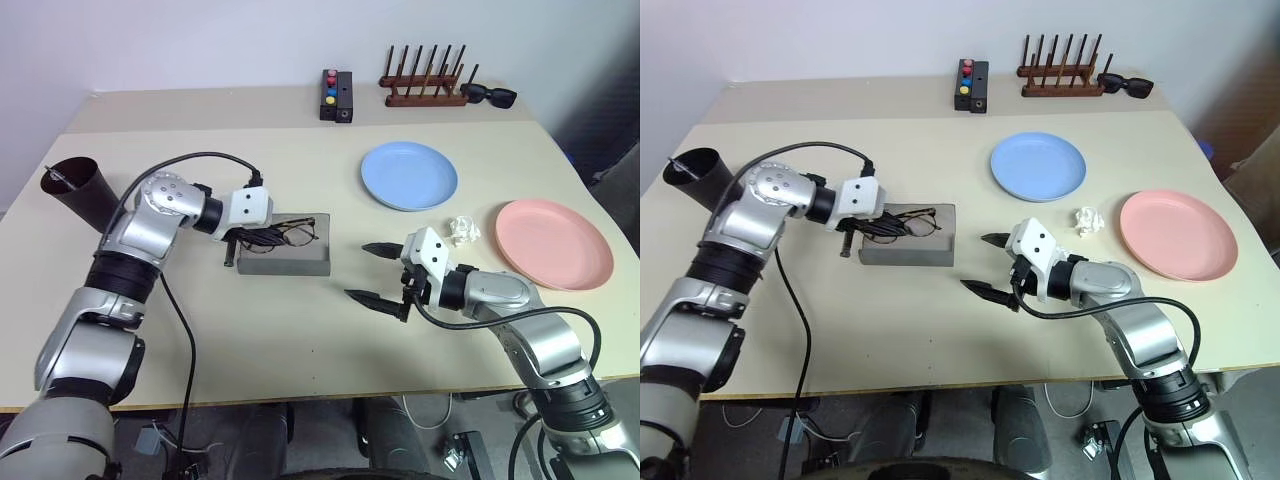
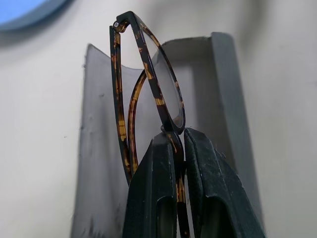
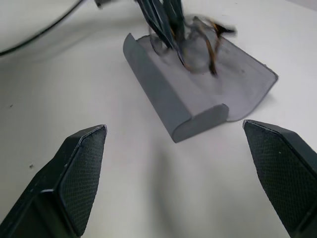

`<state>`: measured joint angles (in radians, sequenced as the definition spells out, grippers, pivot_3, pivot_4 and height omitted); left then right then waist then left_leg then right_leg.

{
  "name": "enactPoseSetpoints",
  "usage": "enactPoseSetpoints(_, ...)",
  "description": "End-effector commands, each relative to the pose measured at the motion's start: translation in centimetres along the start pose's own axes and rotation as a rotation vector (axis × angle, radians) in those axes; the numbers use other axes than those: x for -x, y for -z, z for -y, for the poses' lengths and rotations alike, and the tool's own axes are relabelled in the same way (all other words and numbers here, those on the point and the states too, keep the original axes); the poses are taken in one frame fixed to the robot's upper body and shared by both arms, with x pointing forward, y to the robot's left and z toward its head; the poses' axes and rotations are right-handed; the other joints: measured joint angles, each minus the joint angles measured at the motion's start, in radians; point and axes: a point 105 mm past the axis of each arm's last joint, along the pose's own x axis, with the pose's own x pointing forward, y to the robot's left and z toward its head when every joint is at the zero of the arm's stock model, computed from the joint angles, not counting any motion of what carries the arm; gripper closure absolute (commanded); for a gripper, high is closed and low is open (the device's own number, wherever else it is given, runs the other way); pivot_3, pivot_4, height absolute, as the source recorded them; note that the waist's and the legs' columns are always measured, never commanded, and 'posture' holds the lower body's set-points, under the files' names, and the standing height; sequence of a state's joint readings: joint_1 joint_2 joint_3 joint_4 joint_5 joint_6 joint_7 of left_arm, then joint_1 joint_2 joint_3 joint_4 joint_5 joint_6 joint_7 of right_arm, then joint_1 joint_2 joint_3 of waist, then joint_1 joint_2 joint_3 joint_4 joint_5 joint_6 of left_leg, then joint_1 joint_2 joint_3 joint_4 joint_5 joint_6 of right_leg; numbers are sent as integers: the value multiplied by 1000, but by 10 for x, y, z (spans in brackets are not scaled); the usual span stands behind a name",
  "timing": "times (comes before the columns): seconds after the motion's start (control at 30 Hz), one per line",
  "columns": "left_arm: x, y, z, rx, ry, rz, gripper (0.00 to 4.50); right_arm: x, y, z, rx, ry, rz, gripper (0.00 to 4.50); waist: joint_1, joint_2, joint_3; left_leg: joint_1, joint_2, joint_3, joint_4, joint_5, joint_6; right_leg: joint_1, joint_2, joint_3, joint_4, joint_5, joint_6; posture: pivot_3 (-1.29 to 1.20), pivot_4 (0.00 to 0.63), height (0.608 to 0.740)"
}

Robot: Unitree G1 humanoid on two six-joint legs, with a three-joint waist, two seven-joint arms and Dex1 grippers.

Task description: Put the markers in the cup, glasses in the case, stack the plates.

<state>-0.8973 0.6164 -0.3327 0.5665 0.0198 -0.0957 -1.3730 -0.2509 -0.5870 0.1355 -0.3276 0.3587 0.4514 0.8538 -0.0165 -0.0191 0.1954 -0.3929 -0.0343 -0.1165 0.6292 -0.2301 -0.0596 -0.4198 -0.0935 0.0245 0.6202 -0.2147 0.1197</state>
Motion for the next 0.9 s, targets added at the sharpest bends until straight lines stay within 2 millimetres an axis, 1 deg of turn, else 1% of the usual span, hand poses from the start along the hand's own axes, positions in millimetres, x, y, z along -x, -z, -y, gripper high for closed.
enactPoseSetpoints(0.03, 3, -2, -5, -41, 13, -21, 4485, 0, -10, -3, 32, 1, 36, 0, -1, 0, 0, 0, 0, 0, 0, 0, 0, 0, 0, 0, 0, 0, 0, 0, 150, 739)
enactPoseSetpoints(0.13, 2, 4, 2, -33, 73, -39, 4485, 1, -10, -4, 29, 5, 37, 0, -3, 0, 0, 0, 0, 0, 0, 0, 0, 0, 0, 0, 0, 0, 0, 0, 150, 739)
enactPoseSetpoints(0.23, 2, 4, 6, -16, 109, -29, 4485, 0, -9, -5, 27, 7, 37, 0, -1, 0, 0, 0, 0, 0, 0, 0, 0, 0, 0, 0, 0, 0, 0, 0, 150, 739)
enactPoseSetpoints(0.3, 3, 3, 3, -13, 94, -25, 3655, -1, -9, -5, 25, 7, 39, 0, -1, 0, 0, 0, 0, 0, 0, 0, 0, 0, 0, 0, 0, 0, 0, 0, 150, 739)
enactPoseSetpoints(0.33, 3, 3, 1, -15, 80, -23, 3335, -1, -9, -5, 23, 5, 41, 0, -1, 0, 0, 0, 0, 0, 0, 0, 0, 0, 0, 0, 0, 0, 0, 0, 150, 739)
enactPoseSetpoints(0.4, 3, 2, -3, -28, 48, -14, 2271, -3, -9, -6, 21, 3, 44, 0, -2, 0, 0, 0, 0, 0, 0, 0, 0, 0, 0, 0, 0, 0, 0, 0, 150, 739)
enactPoseSetpoints(0.47, 4, -1, -7, -21, 16, 6, 1317, -4, -10, -6, 21, 1, 45, 0, -1, 0, 0, 0, 0, 0, 0, 0, 0, 0, 0, 0, 0, 0, 0, 0, 150, 739)
enactPoseSetpoints(0.53, 5, -4, -11, -15, -13, 31, 1317, -4, -10, -6, 21, -1, 46, 0, -1, 0, 0, 0, 0, 0, 0, 0, 0, 0, 0, 0, 0, 0, 0, 0, 150, 739)
enactPoseSetpoints(0.57, 8, -9, -17, -7, -45, 57, 1317, -4, -10, -6, 21, -2, 46, 0, -1, 0, 0, 0, 0, 0, 0, 0, 0, 0, 0, 0, 0, 0, 0, 0, 150, 739)
enactPoseSetpoints(0.6, 11, -13, -24, 3, -88, 82, 1317, -4, -10, -6, 22, -4, 47, 0, 0, 0, 0, 0, 0, 0, 0, 0, 0, 0, 0, 0, 0, 0, 0, 0, 150, 739)
enactPoseSetpoints(0.63, 17, -17, -35, 15, -156, 110, 1317, -5, -10, -6, 23, -6, 47, 0, 0, -1, 0, 0, 0, 0, 0, 0, 0, 0, 0, 0, 0, 0, 0, 0, 150, 739)
enactPoseSetpoints(0.7, 26, -22, -50, 34, -254, 144, 1317, -5, -11, -6, 25, -9, 49, 0, 0, -1, 1, 0, 0, 0, 1, 0, 0, 0, 0, 0, 0, 0, 1, 0, 150, 739)
enactPoseSetpoints(0.73, 30, -23, -58, 43, -307, 155, 1542, -6, -11, -6, 26, -11, 50, 0, 0, -1, 1, 0, 0, 0, 1, 0, 0, 0, 0, 0, 0, 0, 2, 0, 150, 739)
enactPoseSetpoints(0.8, 38, -21, -69, 56, -397, 160, 2160, -6, -12, -6, 28, -13, 51, 0, 0, -1, 1, 0, 0, 0, 1, 0, 0, 0, 0, 0, 0, -1, 4, 0, 150, 739)
enactPoseSetpoints(0.87, 44, -12, -78, 61, -482, 127, 3149, -7, -13, -6, 30, -15, 53, 0, -2, -1, 1, 0, 0, 0, 1, 0, 1, 0, 0, 0, 0, -1, 4, 0, 150, 739)
enactPoseSetpoints(0.9, 45, -7, -80, 67, -516, 106, 3568, -7, -13, -6, 30, -15, 54, 0, -4, -1, 0, 0, 0, 0, 0, 0, 1, 0, 0, 0, 0, -1, 4, 0, 150, 739)
